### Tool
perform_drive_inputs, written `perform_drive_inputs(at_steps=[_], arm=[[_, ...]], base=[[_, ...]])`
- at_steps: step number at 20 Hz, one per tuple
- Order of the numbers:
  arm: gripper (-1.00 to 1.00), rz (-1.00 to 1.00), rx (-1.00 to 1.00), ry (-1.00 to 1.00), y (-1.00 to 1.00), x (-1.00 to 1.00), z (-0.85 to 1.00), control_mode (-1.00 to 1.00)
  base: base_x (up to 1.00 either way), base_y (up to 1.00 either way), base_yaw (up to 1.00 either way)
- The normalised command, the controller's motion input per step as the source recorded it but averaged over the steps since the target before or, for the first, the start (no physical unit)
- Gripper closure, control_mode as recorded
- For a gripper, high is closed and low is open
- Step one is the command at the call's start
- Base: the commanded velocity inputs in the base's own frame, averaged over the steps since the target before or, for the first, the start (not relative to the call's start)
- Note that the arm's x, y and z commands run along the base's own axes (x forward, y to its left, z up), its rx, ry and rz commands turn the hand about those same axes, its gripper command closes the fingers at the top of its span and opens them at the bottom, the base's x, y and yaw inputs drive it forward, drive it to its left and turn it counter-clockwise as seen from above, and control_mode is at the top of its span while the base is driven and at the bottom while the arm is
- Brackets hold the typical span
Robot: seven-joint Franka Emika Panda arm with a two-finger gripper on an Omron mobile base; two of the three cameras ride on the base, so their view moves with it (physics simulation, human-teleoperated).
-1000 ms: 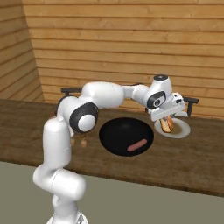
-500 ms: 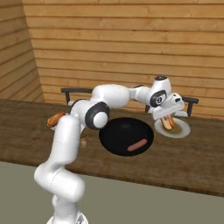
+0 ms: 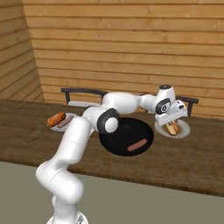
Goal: Place one bun and one sausage from the bowl on each plate.
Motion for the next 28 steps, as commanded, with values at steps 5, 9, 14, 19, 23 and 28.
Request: perform_drive_inputs(at_steps=[5,9,14,19,23,28], arm=[[1.0,0.01,0.0,0.0,-0.27,0.3,-0.35,-1.0],[-1.0,0.0,0.0,0.0,0.0,0.21,-0.13,-1.0],[-1.0,0.0,0.0,-0.01,0.0,0.41,0.0,-1.0],[-1.0,-0.01,0.0,-0.17,0.29,-0.39,0.35,-1.0],[-1.0,0.0,0.0,-0.34,0.59,-1.0,-0.13,-1.0],[-1.0,0.0,-0.01,-0.36,0.96,-1.0,-0.53,-1.0]], base=[[0.0,0.0,0.0],[0.0,0.0,0.0],[0.0,0.0,0.0],[0.0,0.0,0.0],[0.0,0.0,0.0],[0.0,0.0,0.0]])
